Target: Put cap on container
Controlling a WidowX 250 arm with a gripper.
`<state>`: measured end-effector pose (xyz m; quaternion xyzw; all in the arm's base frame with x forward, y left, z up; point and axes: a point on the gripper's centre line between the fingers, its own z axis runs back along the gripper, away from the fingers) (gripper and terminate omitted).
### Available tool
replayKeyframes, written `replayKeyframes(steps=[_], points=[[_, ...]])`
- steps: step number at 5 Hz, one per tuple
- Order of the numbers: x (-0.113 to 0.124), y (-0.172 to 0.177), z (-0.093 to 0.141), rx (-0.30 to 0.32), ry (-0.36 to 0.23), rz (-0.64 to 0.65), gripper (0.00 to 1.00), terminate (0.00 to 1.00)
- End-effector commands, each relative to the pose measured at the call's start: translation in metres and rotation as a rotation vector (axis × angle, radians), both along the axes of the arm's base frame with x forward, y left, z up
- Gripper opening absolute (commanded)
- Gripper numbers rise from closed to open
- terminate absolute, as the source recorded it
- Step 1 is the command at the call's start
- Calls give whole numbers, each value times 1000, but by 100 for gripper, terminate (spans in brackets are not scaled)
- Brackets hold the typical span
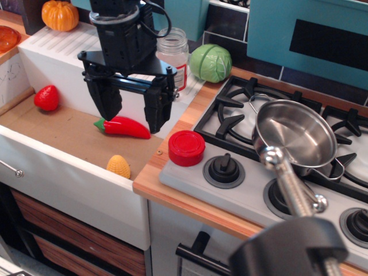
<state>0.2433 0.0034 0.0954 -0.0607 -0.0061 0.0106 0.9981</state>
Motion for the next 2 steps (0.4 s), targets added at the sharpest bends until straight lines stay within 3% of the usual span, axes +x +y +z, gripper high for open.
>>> replayKeyframes(steps=[1,2], points=[[0,0,0,0,0,0,100,0],[23,6,1,1,-7,56,100,0]])
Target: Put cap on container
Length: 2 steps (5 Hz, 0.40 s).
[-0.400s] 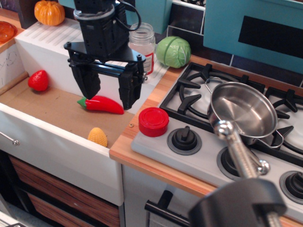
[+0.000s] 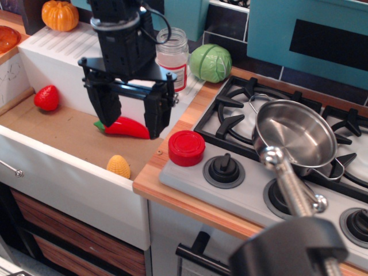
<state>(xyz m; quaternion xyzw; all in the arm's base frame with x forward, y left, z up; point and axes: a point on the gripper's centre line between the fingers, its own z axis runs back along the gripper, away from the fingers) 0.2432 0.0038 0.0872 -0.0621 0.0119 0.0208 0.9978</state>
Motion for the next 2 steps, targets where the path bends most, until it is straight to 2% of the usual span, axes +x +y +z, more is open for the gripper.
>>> replayKeyframes(steps=[1,2], points=[[36,4,-2,33,-70,75,100,0],[44,-3,-13,29,-59,80,100,0]])
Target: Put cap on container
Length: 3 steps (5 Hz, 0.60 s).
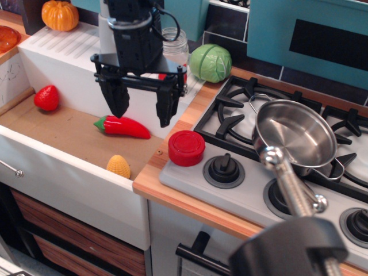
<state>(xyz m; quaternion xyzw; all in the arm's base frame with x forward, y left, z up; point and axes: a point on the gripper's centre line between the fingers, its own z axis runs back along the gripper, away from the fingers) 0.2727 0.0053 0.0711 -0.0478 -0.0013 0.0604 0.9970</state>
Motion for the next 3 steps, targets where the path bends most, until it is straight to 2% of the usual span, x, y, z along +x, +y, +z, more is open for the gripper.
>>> replayKeyframes(steps=[1,3], points=[[15,-13,-12,3,-37,6,100,0],[11,-32,-35,7,-37,14,100,0]])
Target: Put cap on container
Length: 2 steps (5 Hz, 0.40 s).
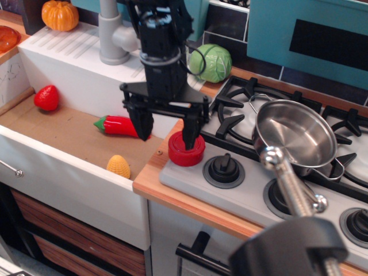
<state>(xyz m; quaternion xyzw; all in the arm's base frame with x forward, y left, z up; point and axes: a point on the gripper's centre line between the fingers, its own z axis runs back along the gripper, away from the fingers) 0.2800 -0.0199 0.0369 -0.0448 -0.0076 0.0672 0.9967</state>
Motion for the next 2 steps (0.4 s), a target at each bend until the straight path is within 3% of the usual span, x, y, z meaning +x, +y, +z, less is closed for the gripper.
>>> replayKeyframes(steps=[1,2], points=[[6,-12,-3,-20,-27,4,100,0],[9,-17,-5,-12,-39,21,100,0]])
